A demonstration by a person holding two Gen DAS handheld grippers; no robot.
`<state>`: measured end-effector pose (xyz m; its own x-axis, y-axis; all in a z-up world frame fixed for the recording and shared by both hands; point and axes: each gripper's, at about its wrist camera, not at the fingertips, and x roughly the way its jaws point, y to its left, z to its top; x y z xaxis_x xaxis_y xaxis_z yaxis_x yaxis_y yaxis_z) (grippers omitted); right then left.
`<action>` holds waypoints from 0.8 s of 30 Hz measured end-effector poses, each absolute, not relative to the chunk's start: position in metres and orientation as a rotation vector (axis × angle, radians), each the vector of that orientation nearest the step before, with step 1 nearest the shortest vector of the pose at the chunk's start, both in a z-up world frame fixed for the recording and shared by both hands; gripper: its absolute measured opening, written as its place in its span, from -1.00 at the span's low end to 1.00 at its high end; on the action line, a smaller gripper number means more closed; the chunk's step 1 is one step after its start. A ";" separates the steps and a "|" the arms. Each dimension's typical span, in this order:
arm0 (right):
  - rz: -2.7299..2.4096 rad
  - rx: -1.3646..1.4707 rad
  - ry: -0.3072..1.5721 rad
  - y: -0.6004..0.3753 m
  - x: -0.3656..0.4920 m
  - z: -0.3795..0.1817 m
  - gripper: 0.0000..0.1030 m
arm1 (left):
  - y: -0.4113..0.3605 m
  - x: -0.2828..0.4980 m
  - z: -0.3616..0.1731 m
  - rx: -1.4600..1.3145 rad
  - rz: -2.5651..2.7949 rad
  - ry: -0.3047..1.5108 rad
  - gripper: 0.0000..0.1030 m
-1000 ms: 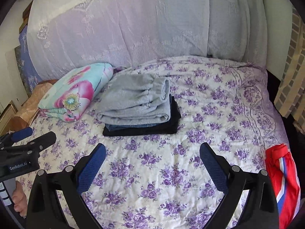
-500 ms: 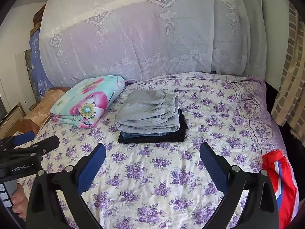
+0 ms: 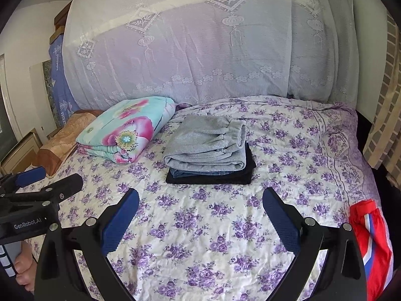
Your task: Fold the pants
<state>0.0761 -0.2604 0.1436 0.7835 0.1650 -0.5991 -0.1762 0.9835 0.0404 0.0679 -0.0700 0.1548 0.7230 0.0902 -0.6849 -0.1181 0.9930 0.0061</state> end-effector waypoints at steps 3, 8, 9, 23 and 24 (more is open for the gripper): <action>0.222 -0.008 0.649 -0.273 0.082 0.142 0.93 | -0.082 0.069 0.153 -0.050 0.142 0.774 0.91; 0.197 0.004 0.693 -0.295 0.094 0.125 0.93 | -0.099 0.067 0.142 -0.047 0.195 0.801 0.91; 0.181 0.016 0.713 -0.299 0.097 0.122 0.93 | -0.101 0.068 0.141 -0.045 0.195 0.806 0.91; 0.065 0.094 0.759 -0.275 0.093 0.126 0.93 | -0.084 0.105 0.148 0.011 0.030 0.781 0.91; 0.054 0.074 0.756 -0.265 0.092 0.128 0.93 | -0.076 0.106 0.147 0.001 0.019 0.778 0.91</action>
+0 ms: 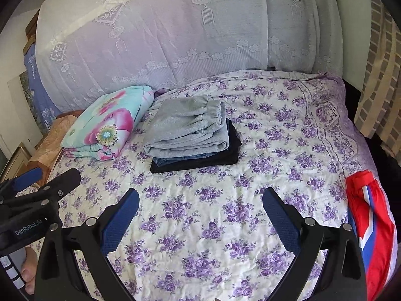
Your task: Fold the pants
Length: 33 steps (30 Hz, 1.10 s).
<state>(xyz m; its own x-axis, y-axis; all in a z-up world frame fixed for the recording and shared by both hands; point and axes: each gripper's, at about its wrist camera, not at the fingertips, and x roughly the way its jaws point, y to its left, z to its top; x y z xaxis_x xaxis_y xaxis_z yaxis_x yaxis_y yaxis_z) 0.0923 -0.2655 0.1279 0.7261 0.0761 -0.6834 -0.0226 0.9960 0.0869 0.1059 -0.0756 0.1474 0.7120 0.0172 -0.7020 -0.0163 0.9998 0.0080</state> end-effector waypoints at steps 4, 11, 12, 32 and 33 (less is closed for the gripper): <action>0.027 0.040 0.743 -0.238 0.089 0.135 0.93 | -0.051 0.111 0.142 -0.013 -0.008 0.792 0.91; 0.017 0.020 0.726 -0.224 0.091 0.140 0.93 | -0.041 0.112 0.140 -0.011 -0.014 0.790 0.91; 0.020 0.023 0.723 -0.226 0.093 0.140 0.93 | -0.040 0.113 0.140 -0.011 -0.012 0.789 0.91; 0.086 0.061 0.731 -0.254 0.116 0.135 0.93 | -0.065 0.116 0.142 0.000 0.071 0.816 0.91; 0.082 0.057 0.729 -0.253 0.115 0.135 0.93 | -0.066 0.116 0.142 -0.001 0.065 0.817 0.91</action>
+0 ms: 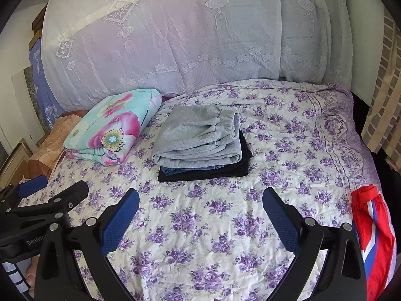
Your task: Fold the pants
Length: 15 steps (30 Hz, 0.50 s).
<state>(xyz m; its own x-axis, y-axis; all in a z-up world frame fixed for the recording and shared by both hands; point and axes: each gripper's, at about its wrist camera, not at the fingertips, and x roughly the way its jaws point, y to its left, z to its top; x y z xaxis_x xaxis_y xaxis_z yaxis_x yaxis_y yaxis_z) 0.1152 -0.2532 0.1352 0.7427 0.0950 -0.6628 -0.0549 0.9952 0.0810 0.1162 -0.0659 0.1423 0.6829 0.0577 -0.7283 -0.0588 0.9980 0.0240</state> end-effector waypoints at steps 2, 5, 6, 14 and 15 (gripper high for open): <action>0.072 0.055 0.726 -0.253 0.114 0.136 0.93 | -0.067 0.119 0.143 -0.003 0.057 0.816 0.91; 0.059 0.058 0.724 -0.255 0.112 0.136 0.93 | -0.069 0.119 0.143 0.002 0.045 0.815 0.91; 0.054 0.060 0.724 -0.256 0.112 0.136 0.93 | -0.070 0.120 0.143 0.003 0.041 0.815 0.91; 0.033 0.061 0.717 -0.258 0.110 0.139 0.93 | -0.072 0.123 0.142 0.002 0.019 0.820 0.91; 0.031 0.060 0.717 -0.258 0.111 0.139 0.93 | -0.072 0.123 0.142 0.001 0.019 0.820 0.91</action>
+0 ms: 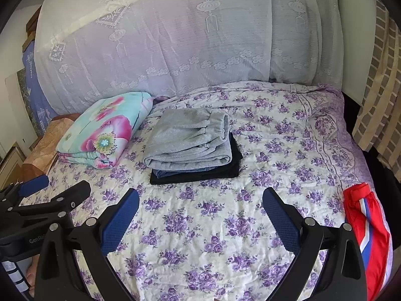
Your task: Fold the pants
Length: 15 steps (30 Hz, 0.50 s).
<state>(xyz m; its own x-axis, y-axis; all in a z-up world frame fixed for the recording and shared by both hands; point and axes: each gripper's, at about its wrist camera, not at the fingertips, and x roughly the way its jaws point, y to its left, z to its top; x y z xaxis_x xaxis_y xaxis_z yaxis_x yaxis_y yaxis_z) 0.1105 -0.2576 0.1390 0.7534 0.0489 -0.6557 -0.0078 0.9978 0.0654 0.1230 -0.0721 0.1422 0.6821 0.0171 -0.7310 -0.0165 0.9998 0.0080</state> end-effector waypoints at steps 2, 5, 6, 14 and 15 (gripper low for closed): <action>0.031 0.059 0.717 -0.258 0.110 0.139 0.93 | -0.072 0.123 0.142 0.001 0.019 0.821 0.91; 0.031 0.059 0.717 -0.257 0.110 0.139 0.93 | -0.072 0.123 0.141 -0.001 0.021 0.824 0.91; 0.031 0.059 0.717 -0.257 0.110 0.139 0.93 | -0.073 0.124 0.141 -0.002 0.021 0.827 0.91; 0.037 0.059 0.719 -0.256 0.113 0.139 0.93 | -0.073 0.125 0.139 -0.004 0.029 0.831 0.91; 0.037 0.059 0.719 -0.256 0.113 0.139 0.93 | -0.072 0.125 0.139 -0.004 0.029 0.831 0.91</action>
